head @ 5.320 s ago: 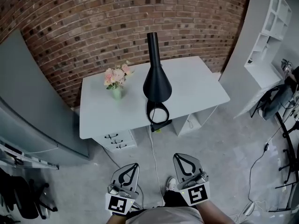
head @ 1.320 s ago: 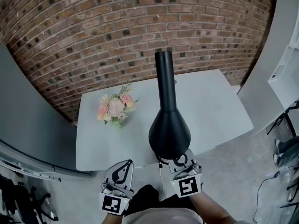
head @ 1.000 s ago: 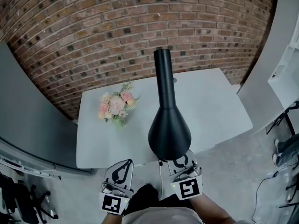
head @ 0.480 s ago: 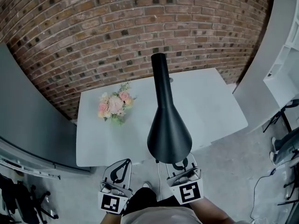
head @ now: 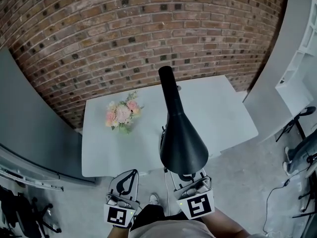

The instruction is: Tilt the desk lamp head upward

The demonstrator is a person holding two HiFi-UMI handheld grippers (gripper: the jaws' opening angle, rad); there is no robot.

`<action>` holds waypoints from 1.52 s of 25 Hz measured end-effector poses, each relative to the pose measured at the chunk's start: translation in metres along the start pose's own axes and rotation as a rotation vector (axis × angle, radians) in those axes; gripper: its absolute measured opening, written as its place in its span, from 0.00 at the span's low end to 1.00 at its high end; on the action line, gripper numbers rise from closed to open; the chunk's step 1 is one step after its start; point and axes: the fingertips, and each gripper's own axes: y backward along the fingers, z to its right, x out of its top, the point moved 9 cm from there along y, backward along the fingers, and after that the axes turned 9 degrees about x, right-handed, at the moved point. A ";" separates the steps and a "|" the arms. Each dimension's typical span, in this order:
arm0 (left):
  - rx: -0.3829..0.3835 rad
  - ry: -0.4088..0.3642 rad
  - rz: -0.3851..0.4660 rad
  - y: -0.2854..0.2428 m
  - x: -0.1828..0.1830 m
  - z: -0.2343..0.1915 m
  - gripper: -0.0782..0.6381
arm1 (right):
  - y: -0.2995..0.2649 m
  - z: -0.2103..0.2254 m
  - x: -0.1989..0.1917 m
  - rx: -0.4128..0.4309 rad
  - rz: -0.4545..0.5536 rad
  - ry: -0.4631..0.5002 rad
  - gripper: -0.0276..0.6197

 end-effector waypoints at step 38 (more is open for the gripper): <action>0.020 -0.090 0.159 -0.016 0.091 -0.014 0.12 | -0.009 0.032 0.076 0.003 -0.006 0.124 0.07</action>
